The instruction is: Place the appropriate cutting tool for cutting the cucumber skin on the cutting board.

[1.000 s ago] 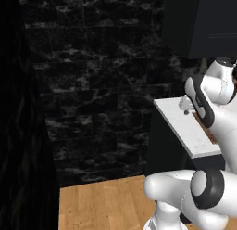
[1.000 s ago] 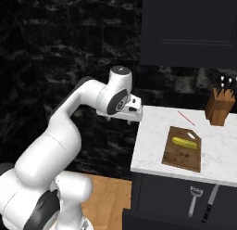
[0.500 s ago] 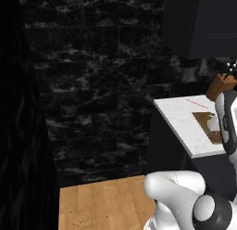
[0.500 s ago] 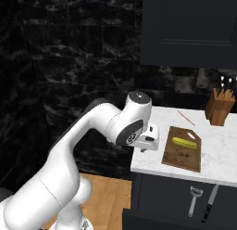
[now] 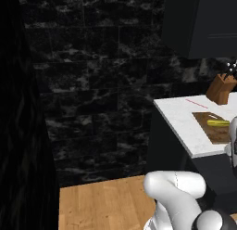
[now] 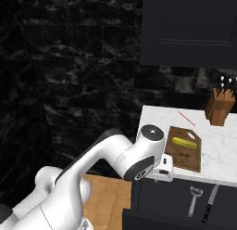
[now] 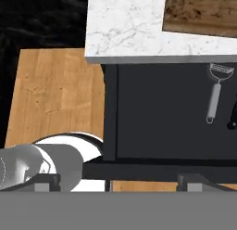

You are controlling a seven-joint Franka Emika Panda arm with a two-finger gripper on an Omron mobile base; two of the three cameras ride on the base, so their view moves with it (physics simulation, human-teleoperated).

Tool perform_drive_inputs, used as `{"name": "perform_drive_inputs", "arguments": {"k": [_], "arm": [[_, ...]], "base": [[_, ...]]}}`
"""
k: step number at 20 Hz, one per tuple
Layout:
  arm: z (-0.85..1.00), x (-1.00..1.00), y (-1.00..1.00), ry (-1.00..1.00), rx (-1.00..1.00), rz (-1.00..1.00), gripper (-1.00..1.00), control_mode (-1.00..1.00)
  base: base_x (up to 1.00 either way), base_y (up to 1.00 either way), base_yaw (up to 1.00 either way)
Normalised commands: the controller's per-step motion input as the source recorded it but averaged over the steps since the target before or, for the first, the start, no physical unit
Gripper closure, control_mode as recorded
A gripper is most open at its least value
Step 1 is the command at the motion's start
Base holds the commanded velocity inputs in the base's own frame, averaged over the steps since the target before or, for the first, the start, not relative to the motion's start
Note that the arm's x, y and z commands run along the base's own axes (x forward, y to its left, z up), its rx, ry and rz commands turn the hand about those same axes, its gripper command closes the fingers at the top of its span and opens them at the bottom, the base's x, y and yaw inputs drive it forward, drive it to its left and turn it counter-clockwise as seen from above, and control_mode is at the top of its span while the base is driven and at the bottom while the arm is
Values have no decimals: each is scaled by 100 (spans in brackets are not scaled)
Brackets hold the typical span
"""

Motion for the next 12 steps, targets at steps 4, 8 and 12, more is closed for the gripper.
{"name": "perform_drive_inputs", "arguments": {"k": [4, 8, 12], "arm": [[-54, -2, -58, 14, -7, -1, -100, -100], [-58, 0, -50, 12, -2, -1, -100, -100], [-62, 0, -58, 4, 0, 0, -100, -100]], "base": [[0, 0, 0], [0, 0, 0], [0, 0, 0]]}}
